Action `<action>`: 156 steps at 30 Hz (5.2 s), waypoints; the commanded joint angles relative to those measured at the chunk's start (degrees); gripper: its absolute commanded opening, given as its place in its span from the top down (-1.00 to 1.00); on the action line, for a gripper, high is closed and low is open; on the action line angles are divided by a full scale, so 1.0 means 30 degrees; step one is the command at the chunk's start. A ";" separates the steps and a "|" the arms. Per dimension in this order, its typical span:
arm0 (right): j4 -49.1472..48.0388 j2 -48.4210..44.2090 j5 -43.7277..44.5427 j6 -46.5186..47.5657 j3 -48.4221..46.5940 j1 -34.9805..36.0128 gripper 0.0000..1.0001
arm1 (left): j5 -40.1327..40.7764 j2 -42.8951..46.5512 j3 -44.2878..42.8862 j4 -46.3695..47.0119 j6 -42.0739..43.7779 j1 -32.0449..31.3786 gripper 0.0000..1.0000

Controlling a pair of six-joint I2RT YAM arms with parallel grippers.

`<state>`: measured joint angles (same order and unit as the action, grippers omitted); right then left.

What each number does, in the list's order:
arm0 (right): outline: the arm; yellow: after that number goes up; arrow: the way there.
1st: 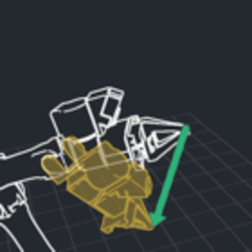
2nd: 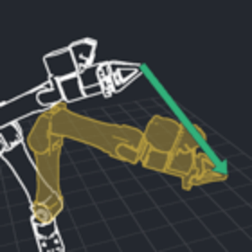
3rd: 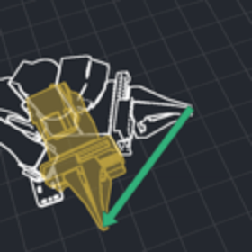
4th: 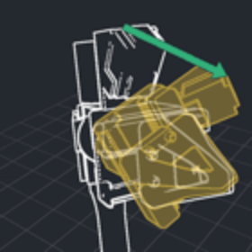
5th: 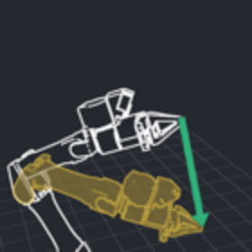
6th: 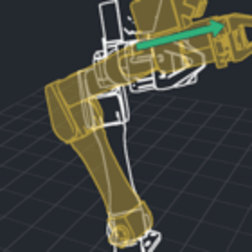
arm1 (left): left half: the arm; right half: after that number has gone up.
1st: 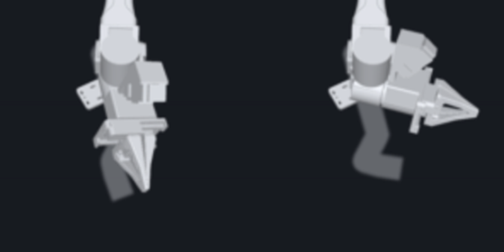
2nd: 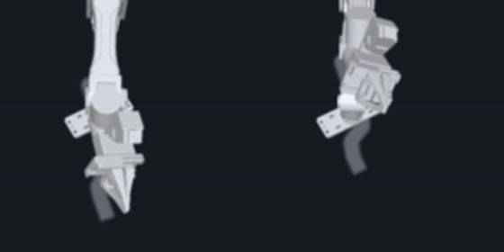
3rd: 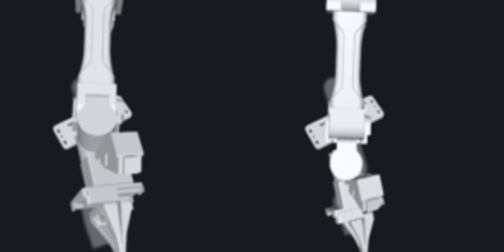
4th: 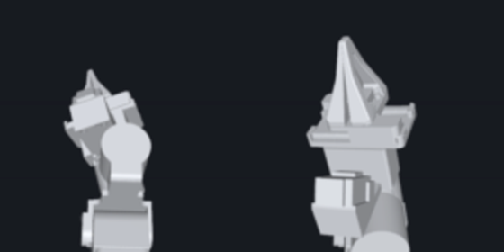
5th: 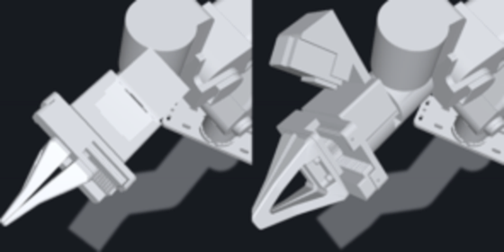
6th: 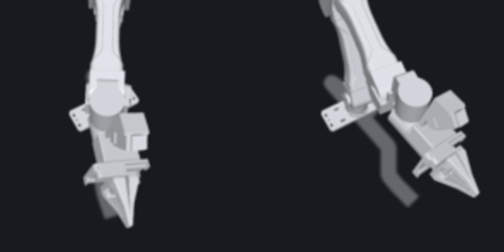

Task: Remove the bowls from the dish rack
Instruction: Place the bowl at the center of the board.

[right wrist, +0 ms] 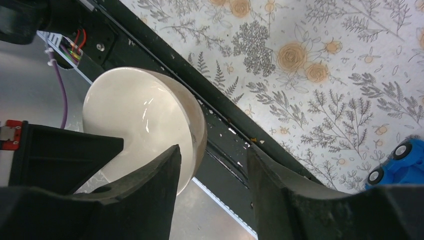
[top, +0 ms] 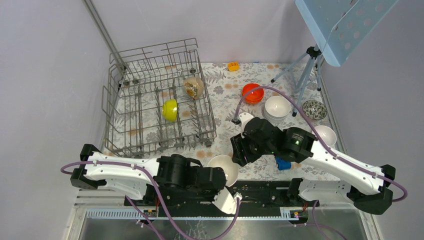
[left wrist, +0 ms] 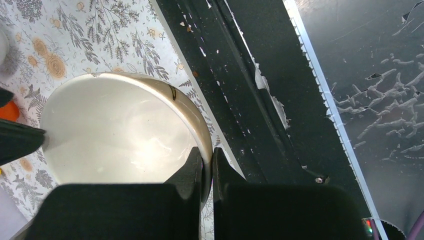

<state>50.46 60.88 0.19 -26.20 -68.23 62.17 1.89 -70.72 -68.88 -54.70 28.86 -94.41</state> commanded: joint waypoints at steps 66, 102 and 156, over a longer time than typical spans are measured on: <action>-0.1978 -0.2825 1.1117 -0.7060 0.4731 0.3504 1.00 | 1.3416 0.4317 -0.0182 0.8710 -2.1356 0.0145 -0.98; -0.1332 -0.2034 1.1324 -1.0666 0.3894 0.3477 1.00 | 1.5339 -0.0258 0.1924 0.3675 -3.8073 0.2525 0.35; -0.0402 0.0535 0.9810 -0.6727 0.4307 0.3475 0.60 | 1.3462 -0.0733 0.3612 0.5749 -3.7743 0.2525 1.00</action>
<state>49.47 61.98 29.65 -46.72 -56.73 72.44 41.52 -74.35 -56.84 -42.44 -83.61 -86.72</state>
